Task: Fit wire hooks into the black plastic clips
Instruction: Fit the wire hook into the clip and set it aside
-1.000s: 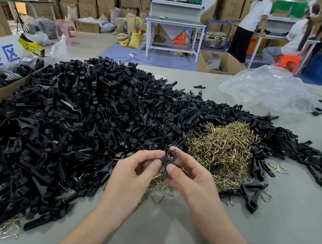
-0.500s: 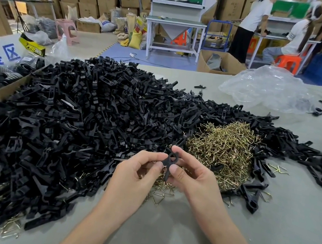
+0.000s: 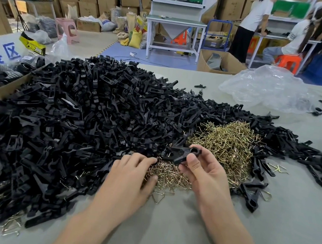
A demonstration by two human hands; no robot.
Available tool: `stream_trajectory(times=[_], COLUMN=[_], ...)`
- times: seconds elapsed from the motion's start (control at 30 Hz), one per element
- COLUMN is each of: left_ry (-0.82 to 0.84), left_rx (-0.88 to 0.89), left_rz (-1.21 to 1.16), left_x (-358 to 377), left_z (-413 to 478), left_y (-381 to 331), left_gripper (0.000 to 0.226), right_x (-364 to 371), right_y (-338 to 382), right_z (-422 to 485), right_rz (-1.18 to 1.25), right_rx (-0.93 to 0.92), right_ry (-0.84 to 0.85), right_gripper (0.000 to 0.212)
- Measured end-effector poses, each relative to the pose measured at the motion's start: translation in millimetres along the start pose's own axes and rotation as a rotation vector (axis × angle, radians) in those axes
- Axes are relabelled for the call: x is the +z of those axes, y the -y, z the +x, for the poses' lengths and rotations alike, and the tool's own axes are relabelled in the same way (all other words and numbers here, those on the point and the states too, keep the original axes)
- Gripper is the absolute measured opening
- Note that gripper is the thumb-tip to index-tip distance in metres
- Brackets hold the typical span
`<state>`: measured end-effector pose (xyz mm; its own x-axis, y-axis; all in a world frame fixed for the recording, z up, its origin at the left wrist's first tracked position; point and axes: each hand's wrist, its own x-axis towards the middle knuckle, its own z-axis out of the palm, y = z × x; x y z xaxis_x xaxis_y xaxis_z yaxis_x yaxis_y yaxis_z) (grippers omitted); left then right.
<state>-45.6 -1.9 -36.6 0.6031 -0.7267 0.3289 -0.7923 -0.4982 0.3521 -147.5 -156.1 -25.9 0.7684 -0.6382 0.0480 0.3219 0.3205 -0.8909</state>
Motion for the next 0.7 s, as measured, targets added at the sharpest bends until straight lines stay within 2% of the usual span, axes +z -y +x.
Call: stream_trajectory(times=[0.07,0.27,0.43,0.63,0.7], left_ry=[0.010,-0.060,-0.145,-0.263,-0.238], left_rx=[0.019,-0.001,-0.005,-0.211,-0.309], left_rz=[0.068,-0.021,0.002,-0.521,-0.700], left_x=[4.1,0.3,-8.6,-16.1,-17.0], left_z=[0.0,3.4,3.8,6.1,7.3], left_y=[-0.9,1.0,-0.1,-8.8,-11.6], left_gripper=[0.036,0.021,0.016,0.012,0.012], right_x=[0.2,0.1,2.2,2.5,3.5], right_y=[0.1,-2.8,-2.8,-1.4,-1.2], right_z=[0.1,0.6,1.1,0.0,-0.7], right_rz=[0.008,-0.003,0.037,0.116,0.162], right_rx=[0.004,0.010,0.017,0.058,0.082], right_ry=[-0.014,-0.041,-0.034,0.000,0.015], right_gripper=[0.020,0.020,0.020,0.031,0.034])
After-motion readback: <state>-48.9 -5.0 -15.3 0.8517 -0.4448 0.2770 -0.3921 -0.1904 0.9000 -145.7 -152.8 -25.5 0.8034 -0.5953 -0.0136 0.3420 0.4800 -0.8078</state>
